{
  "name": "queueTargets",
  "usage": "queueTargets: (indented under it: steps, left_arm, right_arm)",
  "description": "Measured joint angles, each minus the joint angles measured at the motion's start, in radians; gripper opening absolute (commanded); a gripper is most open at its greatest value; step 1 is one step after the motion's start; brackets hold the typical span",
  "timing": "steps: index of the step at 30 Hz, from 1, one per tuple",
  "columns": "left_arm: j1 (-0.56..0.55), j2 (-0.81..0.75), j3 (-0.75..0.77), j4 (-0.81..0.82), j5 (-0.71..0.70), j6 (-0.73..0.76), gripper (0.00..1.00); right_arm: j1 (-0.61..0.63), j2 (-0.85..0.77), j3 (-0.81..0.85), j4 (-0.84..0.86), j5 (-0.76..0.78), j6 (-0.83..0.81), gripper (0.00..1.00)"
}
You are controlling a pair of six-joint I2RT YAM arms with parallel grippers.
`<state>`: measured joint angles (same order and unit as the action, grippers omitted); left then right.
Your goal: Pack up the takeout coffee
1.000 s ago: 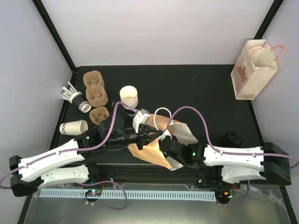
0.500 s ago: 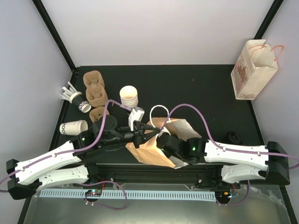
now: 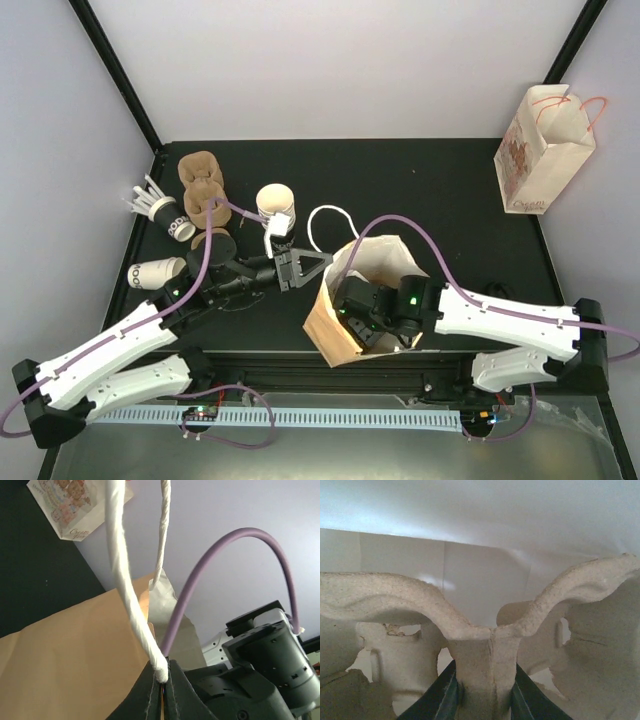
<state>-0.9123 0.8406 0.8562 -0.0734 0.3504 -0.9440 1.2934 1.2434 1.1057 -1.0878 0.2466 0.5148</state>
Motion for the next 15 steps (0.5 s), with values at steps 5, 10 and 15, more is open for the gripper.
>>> queueTargets:
  steps: [5,10,15]
  left_arm:
    - [0.046,-0.01,-0.038,0.008,0.039,-0.02,0.01]
    - [0.081,-0.027,-0.065,-0.009,0.053,-0.004,0.02]
    - [0.096,-0.053,-0.151,-0.014,0.042,0.026,0.02]
  right_arm:
    - [-0.012,0.062,0.028,-0.055,-0.048,-0.031,0.23]
    - [-0.043,0.159,0.027,-0.032,-0.105,-0.085,0.23]
    - [-0.075,0.252,-0.005,0.039,-0.164,-0.136,0.23]
